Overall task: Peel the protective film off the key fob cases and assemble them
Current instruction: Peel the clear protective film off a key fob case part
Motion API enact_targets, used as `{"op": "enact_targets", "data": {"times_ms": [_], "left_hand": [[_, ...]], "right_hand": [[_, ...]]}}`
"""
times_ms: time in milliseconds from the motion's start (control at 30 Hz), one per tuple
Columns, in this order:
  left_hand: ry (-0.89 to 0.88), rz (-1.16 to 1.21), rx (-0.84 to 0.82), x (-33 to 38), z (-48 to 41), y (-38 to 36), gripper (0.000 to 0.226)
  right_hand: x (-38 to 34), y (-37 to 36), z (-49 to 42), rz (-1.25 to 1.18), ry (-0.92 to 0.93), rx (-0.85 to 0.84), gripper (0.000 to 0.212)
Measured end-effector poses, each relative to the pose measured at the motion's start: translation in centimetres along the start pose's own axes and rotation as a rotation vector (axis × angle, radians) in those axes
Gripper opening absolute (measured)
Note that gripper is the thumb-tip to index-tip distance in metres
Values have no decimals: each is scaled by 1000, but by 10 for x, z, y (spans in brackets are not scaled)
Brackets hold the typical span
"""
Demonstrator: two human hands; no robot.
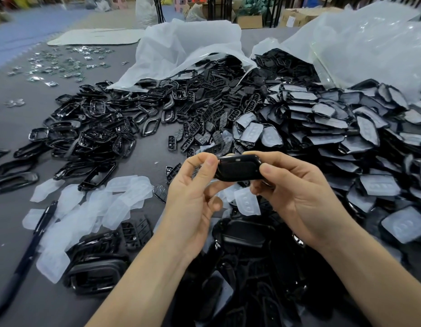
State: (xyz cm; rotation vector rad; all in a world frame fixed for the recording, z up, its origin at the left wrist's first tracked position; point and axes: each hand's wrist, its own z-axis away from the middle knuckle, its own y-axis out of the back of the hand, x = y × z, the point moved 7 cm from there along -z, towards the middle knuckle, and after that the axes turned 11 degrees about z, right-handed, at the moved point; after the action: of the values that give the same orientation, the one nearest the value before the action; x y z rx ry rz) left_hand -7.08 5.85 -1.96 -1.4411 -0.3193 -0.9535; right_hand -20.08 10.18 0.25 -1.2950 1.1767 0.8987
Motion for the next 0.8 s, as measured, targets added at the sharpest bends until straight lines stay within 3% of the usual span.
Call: {"op": "enact_targets", "data": {"times_ms": [300,533,700,800], "left_hand": [[-93,-68,-66,6,0,-4,28],[-128,-97,-264,1,6,-22,14],[-140,-73,-236,-7,7,-22,16],[-267,-242,-200,-1,7,-19,16]], "right_hand": [[6,5,-1,-66,-25,47,18],[4,12,-6,-156,1,34,19],[-1,14,-8,-88,46,55,16],[-4,17,-7,-8,28,80,15]]}}
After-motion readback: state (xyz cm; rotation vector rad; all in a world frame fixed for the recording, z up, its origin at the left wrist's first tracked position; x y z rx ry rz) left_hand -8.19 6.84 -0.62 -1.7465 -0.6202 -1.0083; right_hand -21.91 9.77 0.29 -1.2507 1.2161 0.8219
